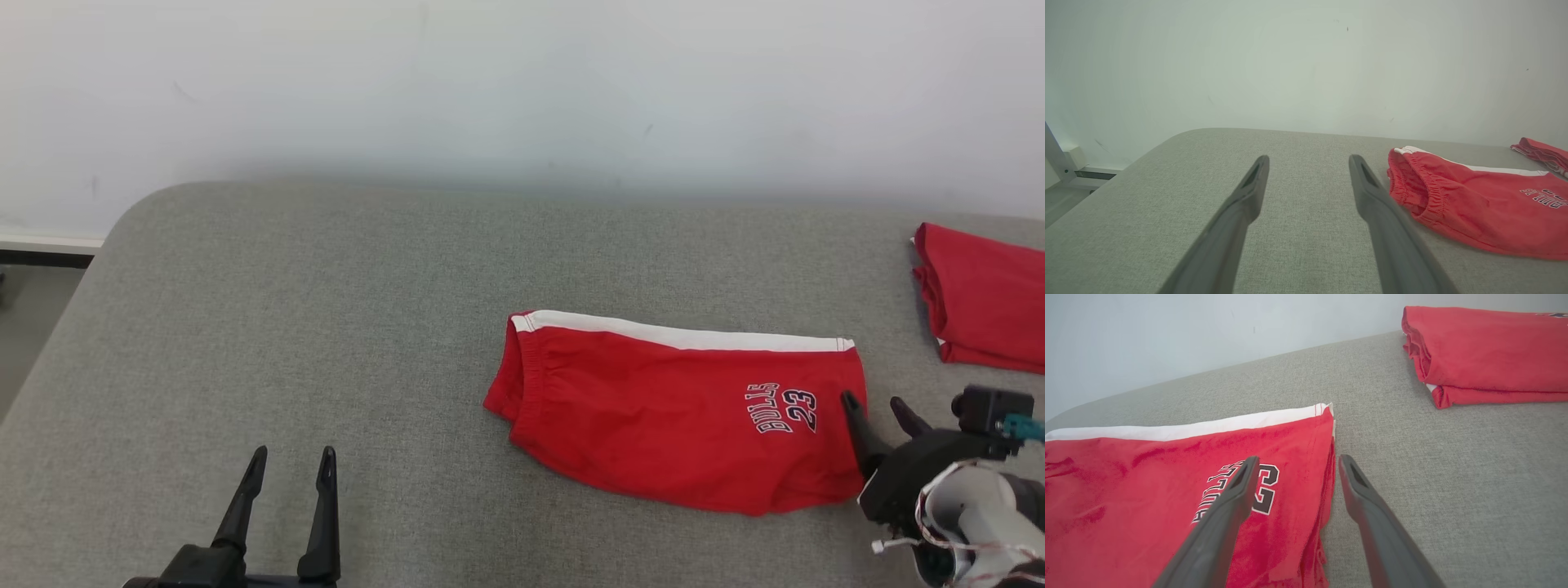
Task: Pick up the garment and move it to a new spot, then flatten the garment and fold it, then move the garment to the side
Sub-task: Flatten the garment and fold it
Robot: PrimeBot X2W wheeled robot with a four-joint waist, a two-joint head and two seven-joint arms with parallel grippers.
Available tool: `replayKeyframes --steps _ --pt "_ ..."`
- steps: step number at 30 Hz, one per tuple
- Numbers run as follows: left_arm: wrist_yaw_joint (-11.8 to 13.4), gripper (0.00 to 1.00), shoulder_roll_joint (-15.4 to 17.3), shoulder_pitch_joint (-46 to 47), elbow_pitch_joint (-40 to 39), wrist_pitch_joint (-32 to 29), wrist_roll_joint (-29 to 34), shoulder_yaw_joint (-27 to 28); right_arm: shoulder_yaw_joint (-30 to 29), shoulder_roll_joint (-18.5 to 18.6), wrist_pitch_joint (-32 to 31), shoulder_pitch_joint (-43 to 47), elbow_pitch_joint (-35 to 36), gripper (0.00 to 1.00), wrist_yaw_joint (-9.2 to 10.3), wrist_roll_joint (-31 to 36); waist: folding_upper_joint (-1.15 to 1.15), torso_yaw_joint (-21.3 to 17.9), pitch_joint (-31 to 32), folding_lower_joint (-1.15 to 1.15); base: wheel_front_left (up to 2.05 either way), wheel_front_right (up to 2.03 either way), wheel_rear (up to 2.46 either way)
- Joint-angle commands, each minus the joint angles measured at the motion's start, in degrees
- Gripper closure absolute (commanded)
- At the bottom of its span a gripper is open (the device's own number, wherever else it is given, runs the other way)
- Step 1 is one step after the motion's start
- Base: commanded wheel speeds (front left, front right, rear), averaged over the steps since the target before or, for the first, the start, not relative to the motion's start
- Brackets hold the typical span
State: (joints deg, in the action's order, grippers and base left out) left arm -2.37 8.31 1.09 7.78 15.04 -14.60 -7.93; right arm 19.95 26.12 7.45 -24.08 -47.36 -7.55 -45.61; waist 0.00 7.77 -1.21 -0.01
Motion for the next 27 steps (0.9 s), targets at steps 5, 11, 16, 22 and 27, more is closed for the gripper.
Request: replayKeyframes --steps 5,11,16,22,27 --pt "-0.39 0.0 -0.11 0.58 -0.51 0.17 0.57 -0.28 -1.01 -0.49 -5.18 -5.48 -5.53 0.0 0.16 3.8 0.0 0.76 -1.76 0.01 0.0 0.0 0.0" --pt "-0.52 0.0 -0.39 2.18 -0.37 0.17 1.14 -0.74 -1.11 -2.22 -8.76 -9.57 -12.59 0.0 0.16 6.44 0.0 1.82 -3.89 0.01 0.0 0.0 0.0" --pt "-0.42 0.0 -0.28 2.8 0.11 0.17 1.66 -0.71 -0.84 -3.79 -9.87 -10.13 -16.21 0.0 0.16 7.14 0.0 2.17 -4.16 0.01 0.0 0.0 0.0" --pt "-0.18 0.0 -0.01 2.63 0.97 0.17 2.02 -0.49 -0.99 -5.42 -9.77 -10.84 -19.04 1.0 0.16 6.64 0.0 1.9 -3.82 0.01 0.0 0.0 0.0" --pt "0.31 0.0 0.34 1.64 1.64 0.18 2.65 -0.34 -1.84 -2.42 -7.3 -10.64 -20.12 1.0 0.17 6.1 0.0 1.34 -2.08 0.01 0.0 0.0 0.0"
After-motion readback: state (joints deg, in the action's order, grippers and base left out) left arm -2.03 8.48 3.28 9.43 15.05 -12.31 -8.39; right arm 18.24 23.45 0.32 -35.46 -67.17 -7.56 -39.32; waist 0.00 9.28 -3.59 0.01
